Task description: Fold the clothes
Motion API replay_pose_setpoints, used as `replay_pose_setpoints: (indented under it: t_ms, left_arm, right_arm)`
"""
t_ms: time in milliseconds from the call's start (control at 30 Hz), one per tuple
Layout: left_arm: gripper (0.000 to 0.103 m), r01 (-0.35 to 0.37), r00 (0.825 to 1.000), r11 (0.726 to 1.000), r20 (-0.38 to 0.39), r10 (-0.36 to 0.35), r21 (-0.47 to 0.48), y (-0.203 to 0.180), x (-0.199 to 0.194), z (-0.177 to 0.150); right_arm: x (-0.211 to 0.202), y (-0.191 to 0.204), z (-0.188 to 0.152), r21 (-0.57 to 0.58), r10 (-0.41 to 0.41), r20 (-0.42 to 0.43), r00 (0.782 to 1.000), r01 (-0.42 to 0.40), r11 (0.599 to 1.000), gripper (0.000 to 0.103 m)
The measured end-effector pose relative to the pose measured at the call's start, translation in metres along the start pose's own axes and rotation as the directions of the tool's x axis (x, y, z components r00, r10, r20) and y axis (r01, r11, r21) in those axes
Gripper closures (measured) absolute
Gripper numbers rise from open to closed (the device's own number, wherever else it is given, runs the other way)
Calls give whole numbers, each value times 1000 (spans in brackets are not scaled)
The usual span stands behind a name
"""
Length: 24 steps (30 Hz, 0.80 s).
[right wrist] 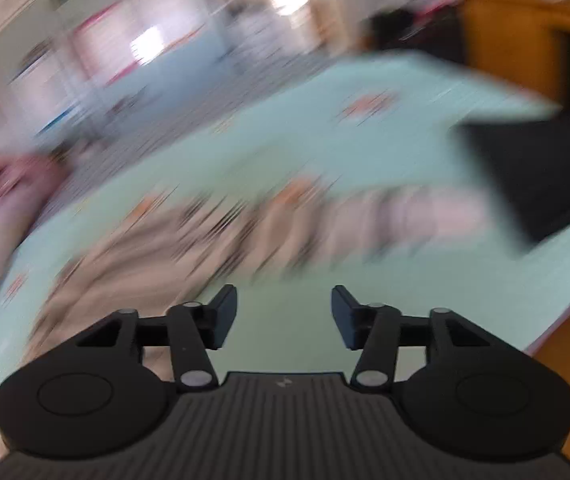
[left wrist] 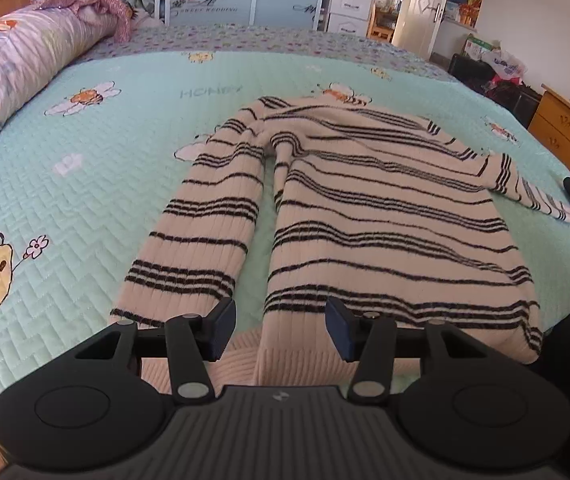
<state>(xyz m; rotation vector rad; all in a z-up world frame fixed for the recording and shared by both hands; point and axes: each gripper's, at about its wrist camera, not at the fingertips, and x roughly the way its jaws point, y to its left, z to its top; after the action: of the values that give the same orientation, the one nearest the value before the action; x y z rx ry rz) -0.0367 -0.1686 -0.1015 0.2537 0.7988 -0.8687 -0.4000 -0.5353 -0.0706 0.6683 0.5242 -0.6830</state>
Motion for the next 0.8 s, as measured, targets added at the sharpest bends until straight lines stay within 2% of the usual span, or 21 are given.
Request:
replay_pose_setpoints:
  t_ms: [67, 167, 300, 400, 433, 467, 567, 633, 800]
  left_arm:
    - [50, 0, 1000, 1000, -8, 0, 3, 1, 1, 0]
    - [50, -3, 1000, 1000, -14, 3, 1, 7, -2, -1]
    - [48, 1, 1000, 1000, -20, -1, -22, 17, -3, -8]
    - [48, 21, 999, 999, -33, -22, -38, 19, 2, -14]
    - [48, 30, 999, 999, -39, -32, -41, 18, 4, -16]
    - [48, 44, 998, 998, -44, -45, -36, 17, 6, -16]
    - [48, 81, 995, 997, -59, -82, -5, 10, 10, -16]
    - [48, 86, 994, 996, -73, -85, 5, 7, 15, -15]
    - [47, 125, 988, 992, -96, -125, -2, 6, 25, -14]
  right_arm:
    - [16, 33, -46, -35, 98, -134, 986, -104, 994, 48]
    - [31, 67, -91, -52, 166, -240, 956, -184, 982, 48]
    - [47, 77, -109, 7, 182, -325, 928, -190, 982, 48]
    - [54, 67, -112, 60, 189, -350, 917, -180, 982, 49]
    - [57, 64, -113, 88, 209, -360, 910, -189, 978, 55]
    - [58, 64, -114, 99, 220, -366, 904, -197, 975, 66]
    - [59, 64, -116, 129, 253, -379, 890, -220, 967, 89]
    - [54, 62, -106, 131, 265, -349, 899, -234, 963, 93]
    - [32, 48, -73, 173, 302, -252, 919, -265, 949, 94]
